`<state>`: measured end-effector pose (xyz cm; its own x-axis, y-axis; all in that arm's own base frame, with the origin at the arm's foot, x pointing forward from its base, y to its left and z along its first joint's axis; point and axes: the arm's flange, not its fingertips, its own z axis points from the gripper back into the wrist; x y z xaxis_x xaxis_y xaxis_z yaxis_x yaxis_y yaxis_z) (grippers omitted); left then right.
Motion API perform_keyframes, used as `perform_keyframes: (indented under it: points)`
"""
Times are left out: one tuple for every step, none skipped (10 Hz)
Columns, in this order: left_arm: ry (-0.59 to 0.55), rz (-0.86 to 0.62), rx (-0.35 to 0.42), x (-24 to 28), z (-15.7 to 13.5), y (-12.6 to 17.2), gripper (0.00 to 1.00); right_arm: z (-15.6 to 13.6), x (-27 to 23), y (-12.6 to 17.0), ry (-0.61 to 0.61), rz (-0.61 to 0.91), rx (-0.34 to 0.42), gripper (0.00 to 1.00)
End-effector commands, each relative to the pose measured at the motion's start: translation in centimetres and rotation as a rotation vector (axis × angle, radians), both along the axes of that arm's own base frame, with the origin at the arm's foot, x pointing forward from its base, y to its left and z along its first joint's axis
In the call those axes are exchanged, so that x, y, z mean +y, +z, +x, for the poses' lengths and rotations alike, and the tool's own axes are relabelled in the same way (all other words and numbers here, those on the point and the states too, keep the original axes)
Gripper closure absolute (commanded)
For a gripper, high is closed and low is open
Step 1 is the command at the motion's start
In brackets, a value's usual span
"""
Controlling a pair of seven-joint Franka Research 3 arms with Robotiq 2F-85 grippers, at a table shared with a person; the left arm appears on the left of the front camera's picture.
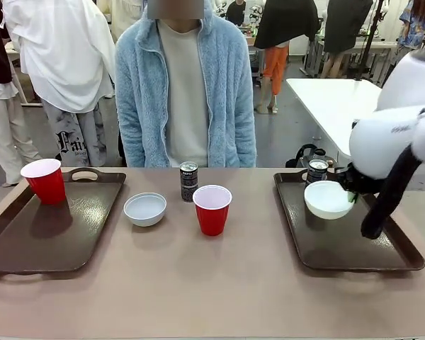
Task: Prepare tableware on both trays.
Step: Pick up a Picnic Bowl from the table and place it on a Handle tray.
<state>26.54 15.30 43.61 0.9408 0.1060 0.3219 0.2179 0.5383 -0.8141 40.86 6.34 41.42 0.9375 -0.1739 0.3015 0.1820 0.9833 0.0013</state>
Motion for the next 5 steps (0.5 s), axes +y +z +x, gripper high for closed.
perform_keyframes:
  points:
    - [0.005, -0.010, 0.001, 0.0, -0.1, 0.2, 0.00, 2.5, 0.0, -2.3, 0.037, -0.034, 0.036, 0.97]
    - [0.005, -0.010, 0.001, 0.0, -0.1, 0.2, 0.00, 3.0, 0.2, -2.8, 0.043, -0.035, 0.056, 0.97]
    - [0.005, -0.010, 0.001, 0.0, -0.1, 0.2, 0.00, 3.2, 0.2, -3.5, 0.051, -0.042, 0.081, 0.97]
    - [0.005, -0.010, 0.001, 0.0, -0.1, 0.2, 0.00, 3.4, 0.3, -3.8, 0.054, -0.039, 0.100, 0.97]
    - [0.005, -0.010, 0.001, 0.0, -0.1, 0.2, 0.00, 3.4, 0.2, -4.0, 0.069, -0.038, 0.112, 0.97]
